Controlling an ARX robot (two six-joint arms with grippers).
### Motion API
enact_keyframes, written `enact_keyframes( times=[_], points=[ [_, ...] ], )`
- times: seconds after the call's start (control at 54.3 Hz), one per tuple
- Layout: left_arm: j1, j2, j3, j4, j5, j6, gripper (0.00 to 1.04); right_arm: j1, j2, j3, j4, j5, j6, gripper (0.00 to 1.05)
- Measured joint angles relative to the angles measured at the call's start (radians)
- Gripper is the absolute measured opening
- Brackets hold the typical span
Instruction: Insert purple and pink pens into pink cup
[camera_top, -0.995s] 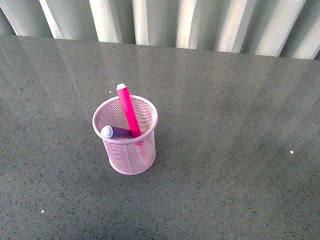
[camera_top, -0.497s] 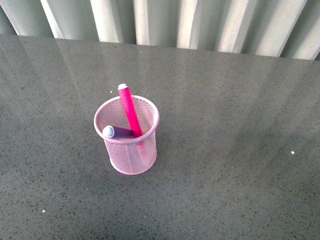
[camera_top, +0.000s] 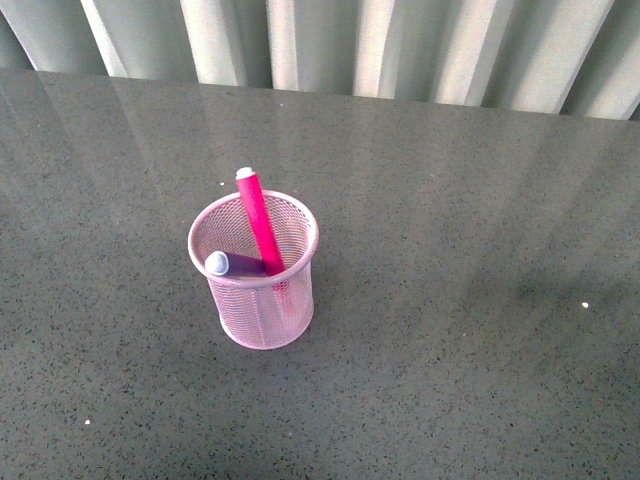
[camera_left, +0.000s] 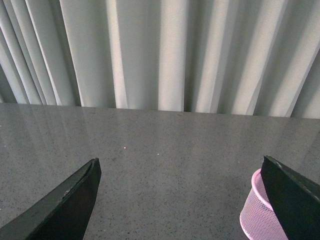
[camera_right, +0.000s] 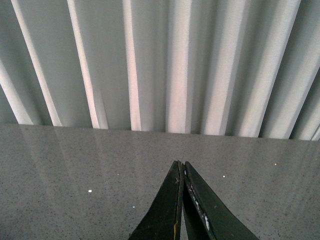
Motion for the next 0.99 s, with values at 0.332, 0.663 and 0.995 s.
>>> enact_keyframes(
  times=[0.332,0.663,0.995],
  points=[
    [0.0,0.0,0.0,0.0,0.0,0.0,0.98,0.0,-0.175,-0.001,-0.163,0.0,0.002,0.03],
    [0.0,0.0,0.0,0.0,0.0,0.0,0.98,0.0,-0.332,-0.001,-0.317,0.0,0.002,0.03],
    [0.0,0.0,0.0,0.0,0.0,0.0,0.98,0.0,-0.416,-0.001,-0.401,0.0,0.003,0.03]
  ],
)
